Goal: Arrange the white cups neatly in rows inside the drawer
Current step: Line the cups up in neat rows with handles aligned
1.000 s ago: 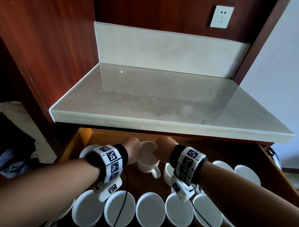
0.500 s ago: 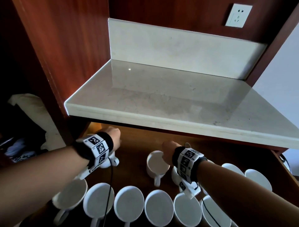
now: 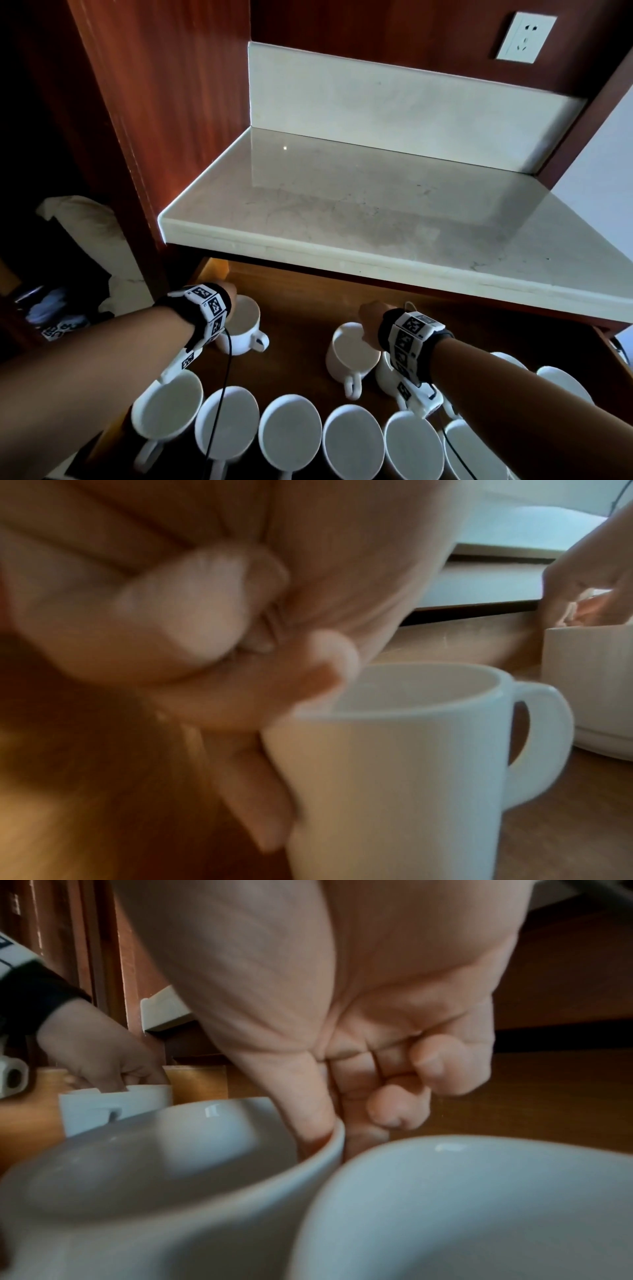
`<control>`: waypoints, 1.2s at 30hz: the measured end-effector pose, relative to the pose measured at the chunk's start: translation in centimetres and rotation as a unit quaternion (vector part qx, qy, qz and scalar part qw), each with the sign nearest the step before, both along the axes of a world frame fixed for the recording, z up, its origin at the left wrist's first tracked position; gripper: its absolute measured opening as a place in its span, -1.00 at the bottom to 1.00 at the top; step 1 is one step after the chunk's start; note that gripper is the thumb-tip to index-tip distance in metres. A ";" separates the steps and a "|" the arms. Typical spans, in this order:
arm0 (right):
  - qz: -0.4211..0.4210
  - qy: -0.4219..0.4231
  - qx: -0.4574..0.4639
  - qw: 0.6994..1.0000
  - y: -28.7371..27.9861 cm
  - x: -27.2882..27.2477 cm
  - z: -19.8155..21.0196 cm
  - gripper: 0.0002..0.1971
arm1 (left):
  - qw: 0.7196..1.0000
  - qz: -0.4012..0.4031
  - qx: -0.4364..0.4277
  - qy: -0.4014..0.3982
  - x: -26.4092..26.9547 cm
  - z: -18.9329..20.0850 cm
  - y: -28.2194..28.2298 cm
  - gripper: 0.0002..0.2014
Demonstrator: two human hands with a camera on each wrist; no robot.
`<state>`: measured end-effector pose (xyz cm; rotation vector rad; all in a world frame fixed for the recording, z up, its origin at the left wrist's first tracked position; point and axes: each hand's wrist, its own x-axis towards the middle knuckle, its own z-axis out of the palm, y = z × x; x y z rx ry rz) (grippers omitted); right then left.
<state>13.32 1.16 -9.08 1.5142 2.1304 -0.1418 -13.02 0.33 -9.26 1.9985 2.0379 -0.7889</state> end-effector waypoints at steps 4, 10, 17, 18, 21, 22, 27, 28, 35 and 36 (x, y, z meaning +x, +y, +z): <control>-0.008 0.008 -0.006 1.000 0.0 0.2 -0.7 -0.69 | 0.999 -0.008 0.005 -0.032 1.3 1.1 0.3 -0.68; 0.019 -0.014 -0.005 1.000 -0.3 0.4 -1.0 -0.71 | 0.989 -0.082 0.083 -0.096 5.2 3.7 -0.9 -0.76; 0.030 -0.035 -0.007 0.999 -0.3 0.7 -1.7 -0.79 | 0.985 -0.145 0.057 -0.072 8.3 3.4 -0.9 -0.72; 0.029 -0.033 -0.002 0.999 -0.3 0.8 -1.7 -0.80 | 0.984 -0.151 0.058 -0.069 8.3 3.1 -0.9 -0.72; 0.035 -0.054 -0.013 0.998 -0.3 1.1 -1.8 -0.80 | 0.982 -0.174 0.056 -0.050 8.6 2.1 -0.7 -0.72; 0.044 -0.067 -0.012 0.997 -0.4 1.1 -1.8 -0.79 | 0.982 -0.176 0.056 -0.050 8.7 1.9 -0.7 -0.72; 0.045 -0.071 -0.016 0.996 -0.1 0.7 -3.0 -0.88 | 0.982 -0.162 0.040 -0.091 9.2 0.8 -0.6 -0.75; 0.046 -0.068 -0.018 0.996 -0.3 0.6 -2.8 -0.96 | 0.981 -0.163 0.038 -0.094 9.3 0.6 -0.6 -0.74; 0.015 -0.054 -0.010 0.998 0.0 1.2 -3.9 -0.82 | 0.978 -0.184 0.026 -0.093 10.0 -0.2 -1.0 -0.72; 0.014 -0.052 -0.009 0.999 0.0 1.1 -3.9 -0.88 | 0.978 -0.184 0.027 -0.092 10.1 -0.3 -1.0 -0.72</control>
